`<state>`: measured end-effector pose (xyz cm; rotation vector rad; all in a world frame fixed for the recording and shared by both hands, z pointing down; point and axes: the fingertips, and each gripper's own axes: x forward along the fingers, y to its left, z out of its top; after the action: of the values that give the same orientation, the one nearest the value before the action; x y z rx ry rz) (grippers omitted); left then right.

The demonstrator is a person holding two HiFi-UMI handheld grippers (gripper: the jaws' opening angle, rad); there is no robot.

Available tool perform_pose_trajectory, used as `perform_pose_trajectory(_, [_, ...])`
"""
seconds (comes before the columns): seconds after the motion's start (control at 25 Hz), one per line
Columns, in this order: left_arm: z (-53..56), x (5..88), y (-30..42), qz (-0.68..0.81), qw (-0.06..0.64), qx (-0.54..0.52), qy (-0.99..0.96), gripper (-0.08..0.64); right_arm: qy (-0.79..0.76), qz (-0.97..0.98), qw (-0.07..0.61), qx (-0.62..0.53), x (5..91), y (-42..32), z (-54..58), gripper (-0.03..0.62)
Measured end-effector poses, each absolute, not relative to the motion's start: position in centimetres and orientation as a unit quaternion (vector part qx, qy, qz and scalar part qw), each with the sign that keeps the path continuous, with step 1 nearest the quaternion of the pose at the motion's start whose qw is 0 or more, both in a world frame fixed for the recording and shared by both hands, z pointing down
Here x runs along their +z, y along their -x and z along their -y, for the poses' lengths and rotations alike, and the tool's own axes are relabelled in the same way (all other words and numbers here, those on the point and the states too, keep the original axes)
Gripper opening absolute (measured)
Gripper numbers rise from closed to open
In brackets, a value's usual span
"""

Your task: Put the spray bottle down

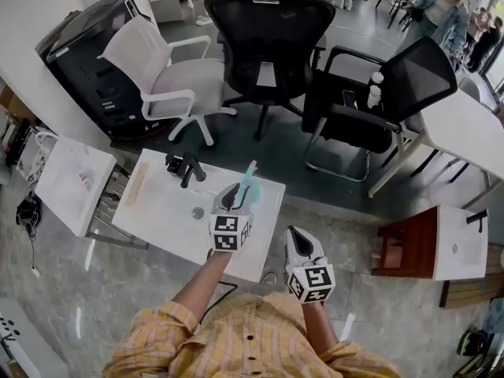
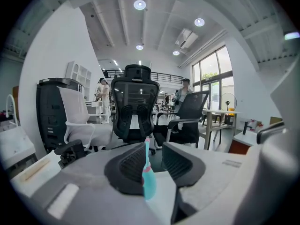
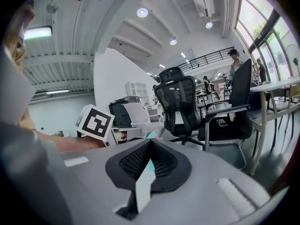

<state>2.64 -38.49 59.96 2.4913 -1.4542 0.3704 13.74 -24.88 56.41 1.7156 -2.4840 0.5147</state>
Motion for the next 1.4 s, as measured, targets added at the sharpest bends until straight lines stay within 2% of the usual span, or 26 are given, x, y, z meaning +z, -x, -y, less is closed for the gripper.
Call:
perform_pose_trajectory(0.44, [30.5,56.5,1.1,0.501,0.109,0.106,-0.852,-0.002,-0.564,0.810,0.037,0.159,54.4,-10.6,20.0,0.000])
perform_pose_trajectory(1.4, [18.7,52.9,3.7,0.481,0.081,0.083,-0.869,-0.002,-0.588,0.799,0.039,0.118,51.1,-8.1,13.4,-0.002])
